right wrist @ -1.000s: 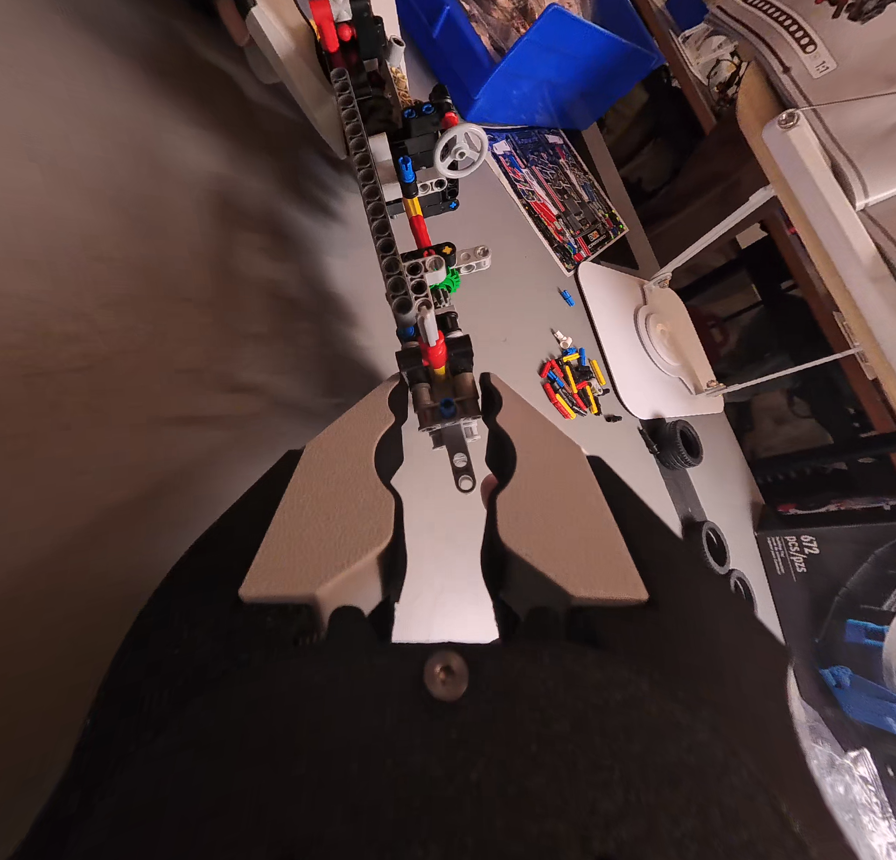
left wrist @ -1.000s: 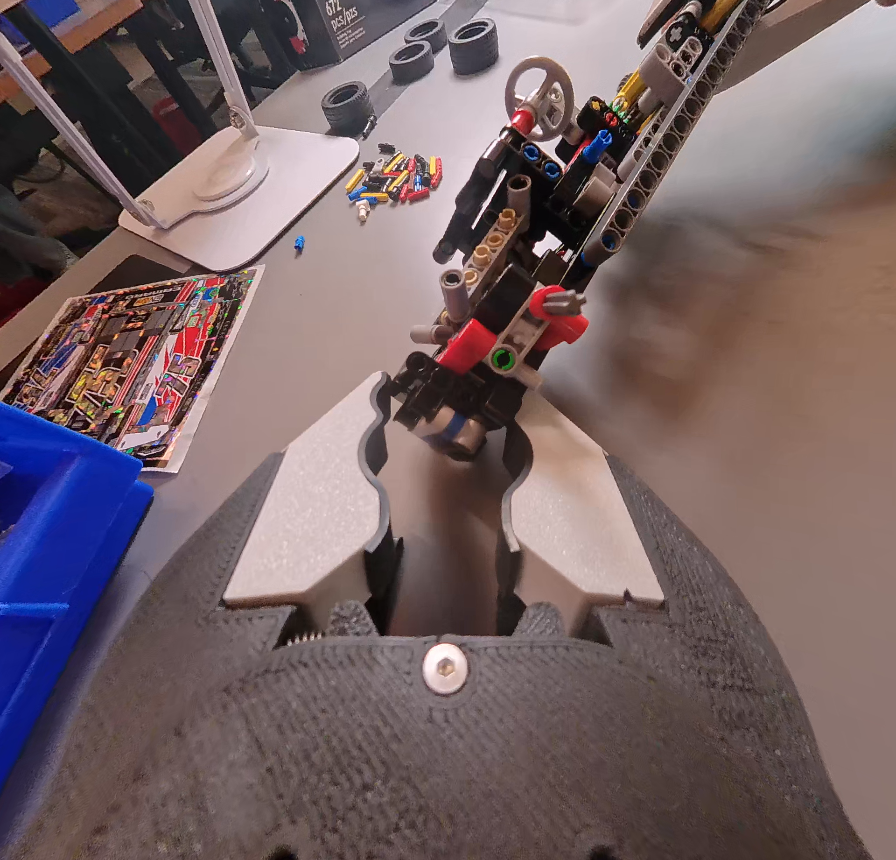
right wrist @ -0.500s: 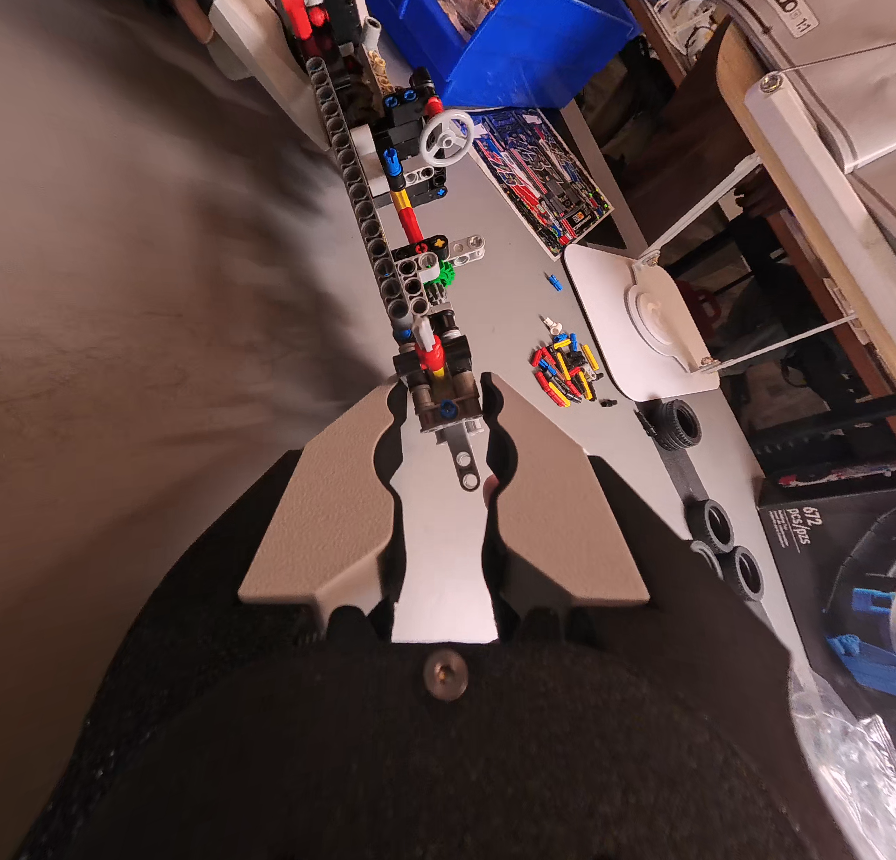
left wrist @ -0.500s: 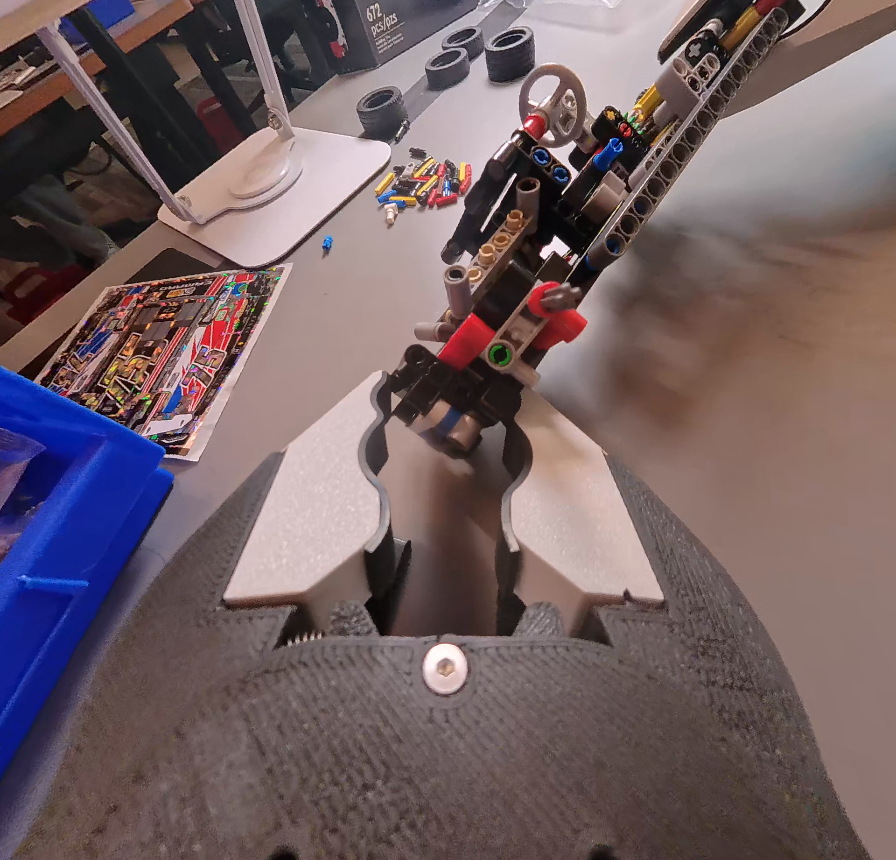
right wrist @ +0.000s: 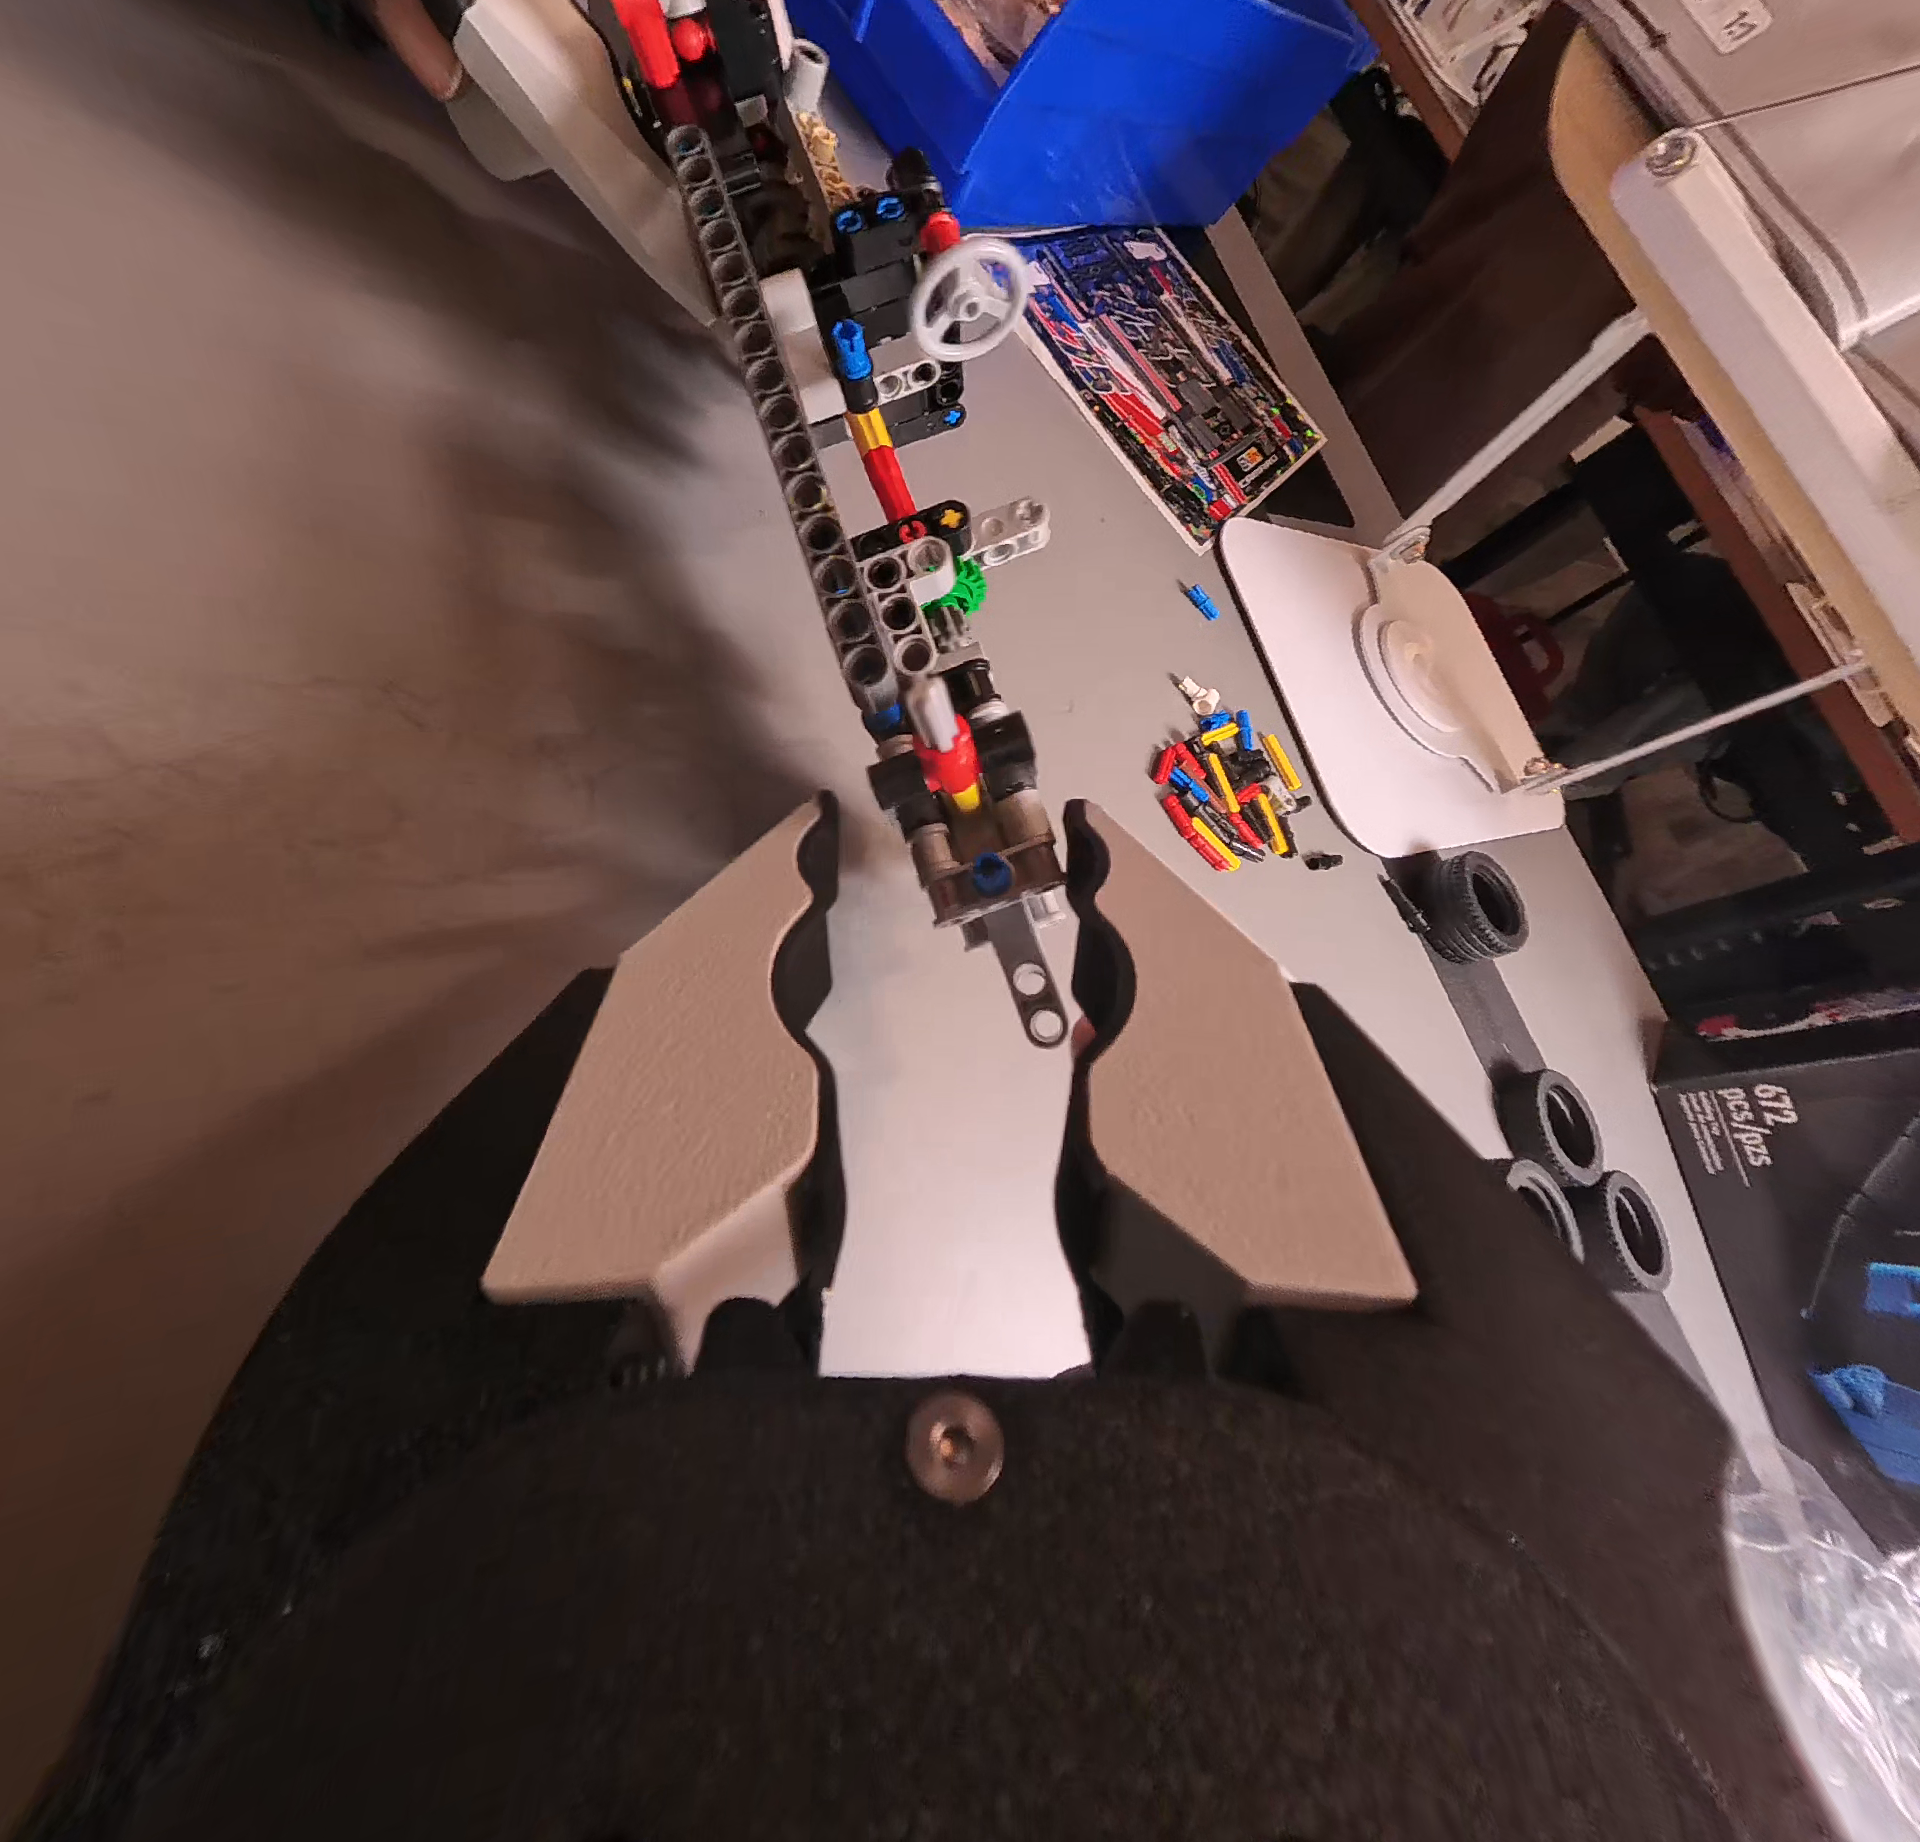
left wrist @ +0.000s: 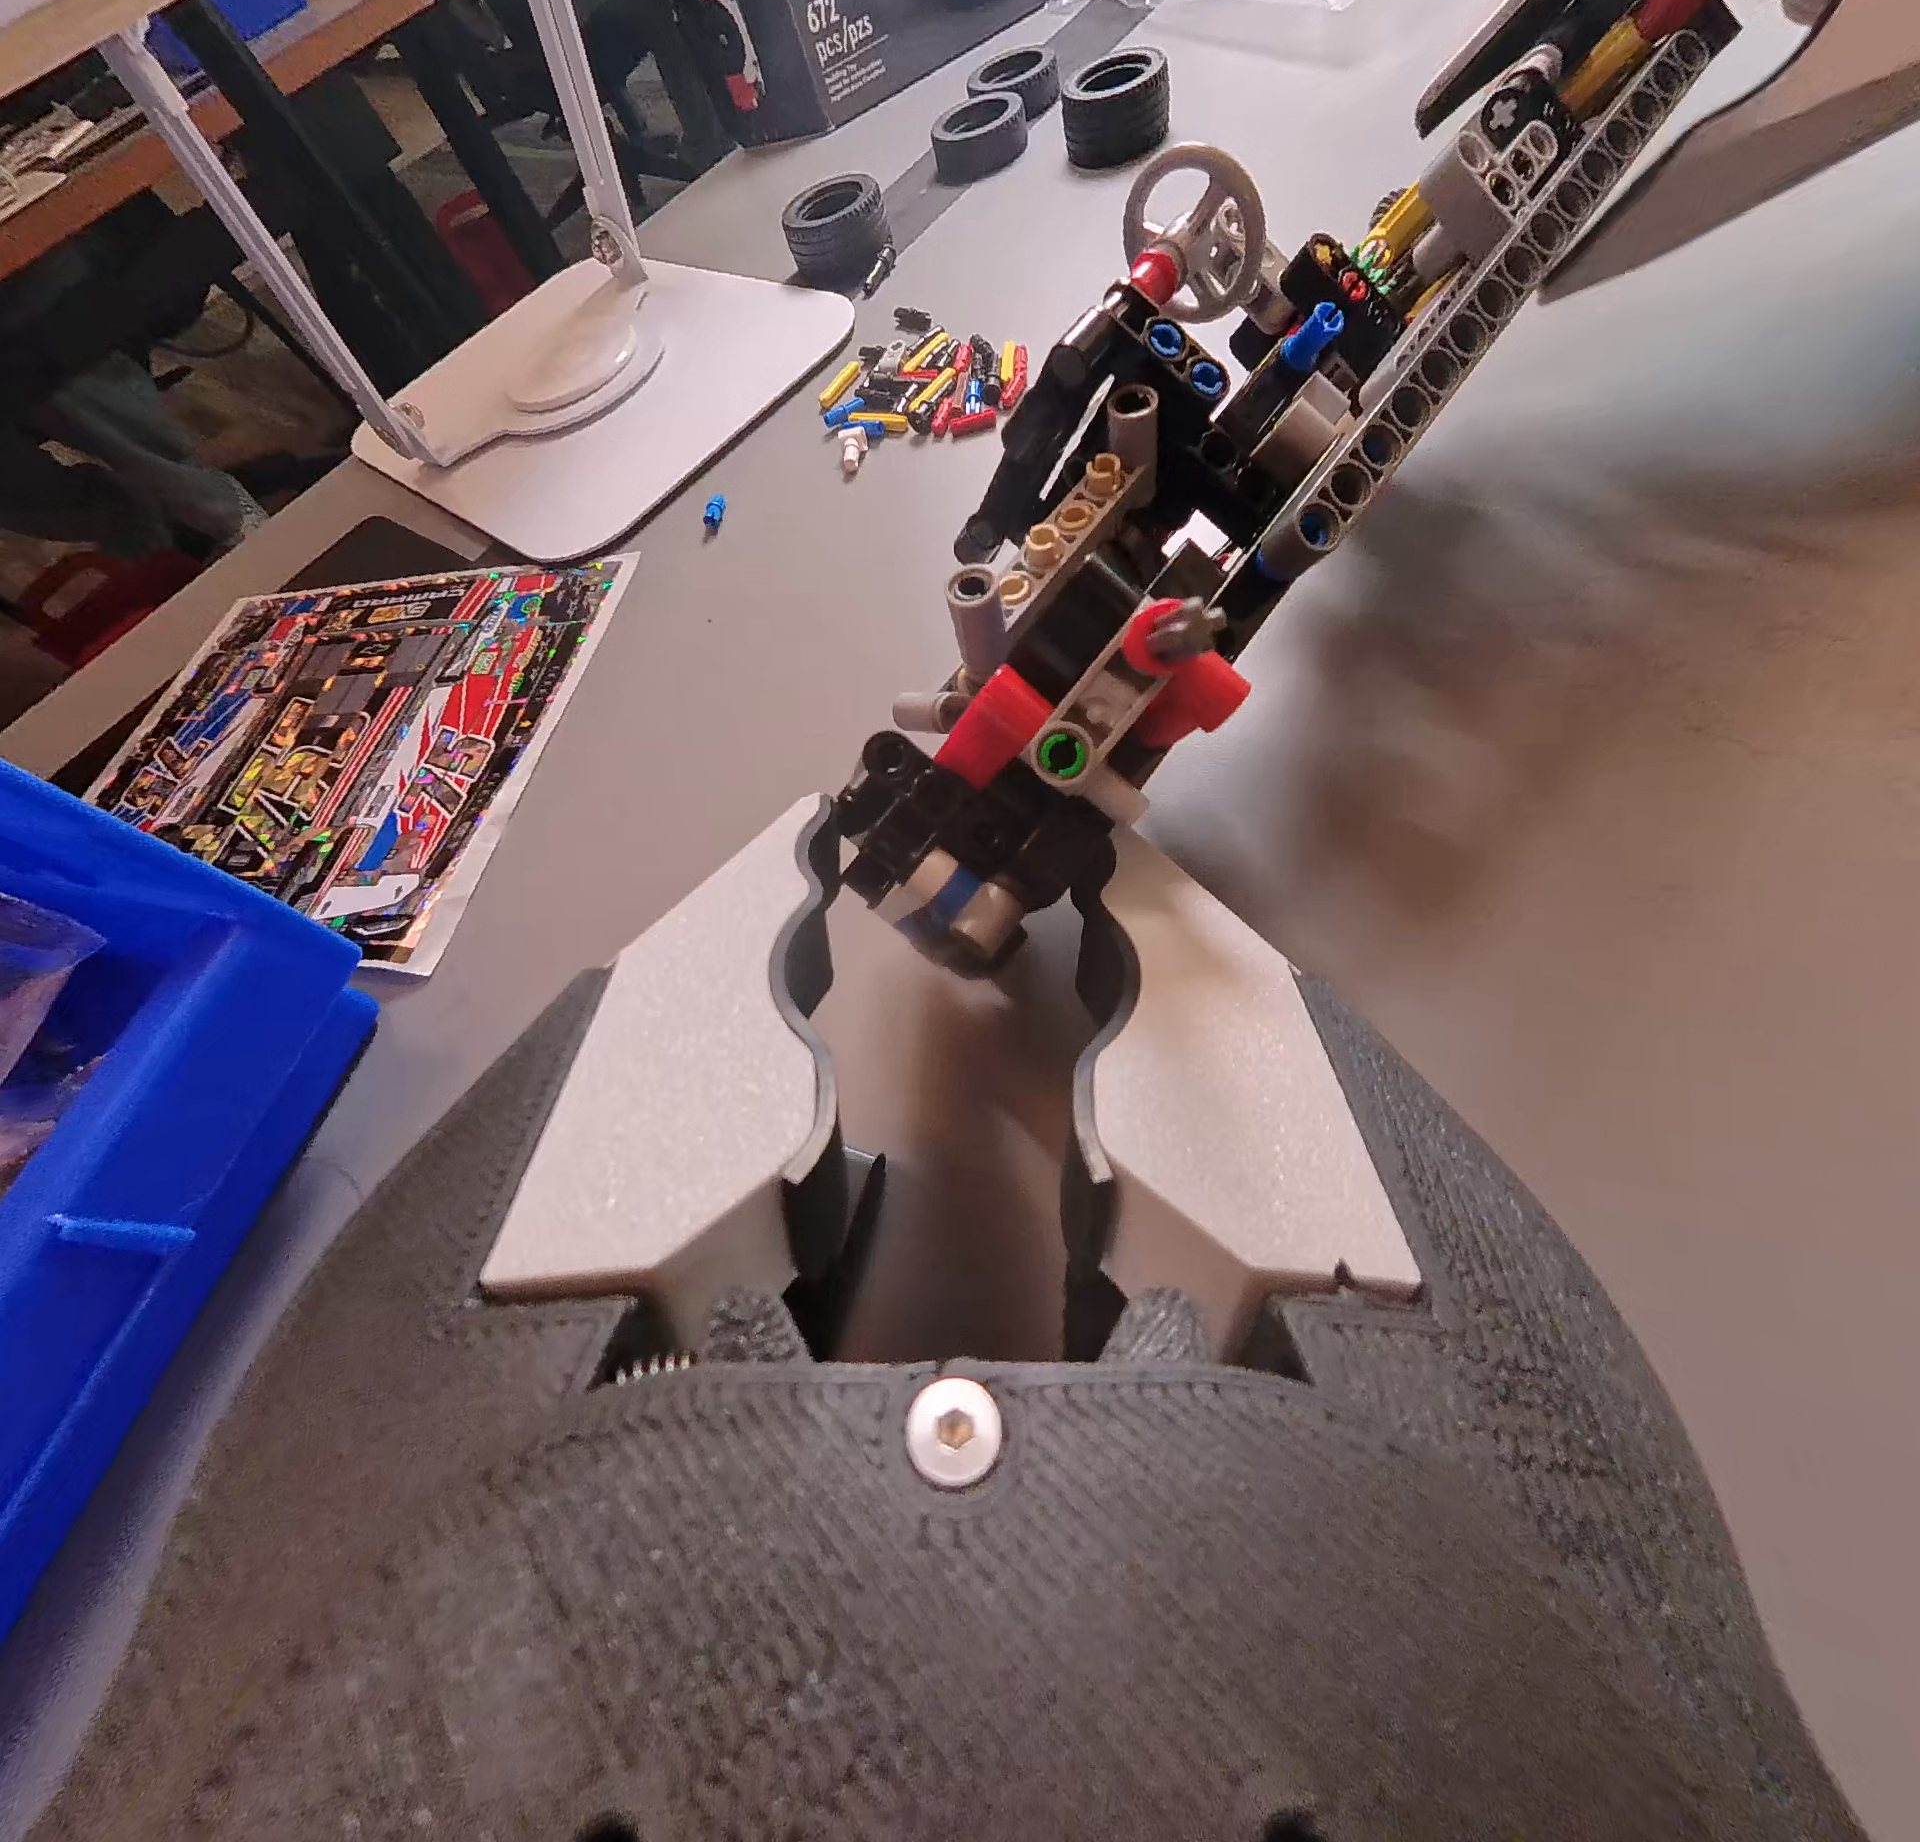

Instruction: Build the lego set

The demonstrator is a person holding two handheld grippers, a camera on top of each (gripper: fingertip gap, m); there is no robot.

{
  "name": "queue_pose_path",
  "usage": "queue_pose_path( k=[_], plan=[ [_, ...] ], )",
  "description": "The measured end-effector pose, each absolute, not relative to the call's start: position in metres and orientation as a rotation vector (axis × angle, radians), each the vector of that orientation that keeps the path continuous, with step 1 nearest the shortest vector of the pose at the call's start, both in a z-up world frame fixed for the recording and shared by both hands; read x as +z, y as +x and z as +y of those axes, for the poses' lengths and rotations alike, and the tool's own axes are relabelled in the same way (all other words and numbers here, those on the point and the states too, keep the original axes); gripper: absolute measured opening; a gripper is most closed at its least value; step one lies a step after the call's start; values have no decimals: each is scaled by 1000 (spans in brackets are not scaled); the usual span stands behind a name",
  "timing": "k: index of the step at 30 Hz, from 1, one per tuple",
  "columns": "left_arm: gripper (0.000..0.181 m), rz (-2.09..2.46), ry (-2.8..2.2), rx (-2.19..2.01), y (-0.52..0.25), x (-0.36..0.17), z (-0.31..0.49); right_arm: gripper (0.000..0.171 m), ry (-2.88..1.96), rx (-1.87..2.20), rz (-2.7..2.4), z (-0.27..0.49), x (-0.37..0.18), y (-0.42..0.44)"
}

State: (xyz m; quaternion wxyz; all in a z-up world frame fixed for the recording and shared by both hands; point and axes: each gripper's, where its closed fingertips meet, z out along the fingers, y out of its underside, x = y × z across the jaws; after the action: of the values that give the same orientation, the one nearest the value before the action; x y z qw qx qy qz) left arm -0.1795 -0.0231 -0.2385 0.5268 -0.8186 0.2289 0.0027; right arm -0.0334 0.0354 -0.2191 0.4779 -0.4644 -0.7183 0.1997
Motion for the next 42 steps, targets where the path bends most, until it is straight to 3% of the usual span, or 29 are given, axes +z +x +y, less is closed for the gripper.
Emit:
queue_pose_path(
  k=[3,5,7,10,29,35,40,42],
  plan=[
    [44,545,-1956,0,-180,-238,-23,56,-1101,436,-1791,32,-224,-35],
    [44,554,-1947,2,-179,-237,-23,57,-1078,403,-1788,31,-224,-40],
    [44,566,-1939,7,-177,-237,-23,53,-1053,385,-1782,28,-222,-45],
    [44,581,-1939,18,-176,-238,-24,31,-1027,347,-1748,31,-217,-49],
    [57,853,-1971,-33,-164,-250,-46,28,-894,131,-1821,39,-243,-38],
    [63,711,-1949,-451,-163,-217,-66,42,-905,212,-1911,29,-254,-27],
    [62,532,-1842,-454,-174,-177,-44,70,-1027,460,-2045,6,-254,-1],
    [61,474,-1826,-397,-183,-165,-31,71,-1089,603,-2073,-4,-252,10]
  ],
)
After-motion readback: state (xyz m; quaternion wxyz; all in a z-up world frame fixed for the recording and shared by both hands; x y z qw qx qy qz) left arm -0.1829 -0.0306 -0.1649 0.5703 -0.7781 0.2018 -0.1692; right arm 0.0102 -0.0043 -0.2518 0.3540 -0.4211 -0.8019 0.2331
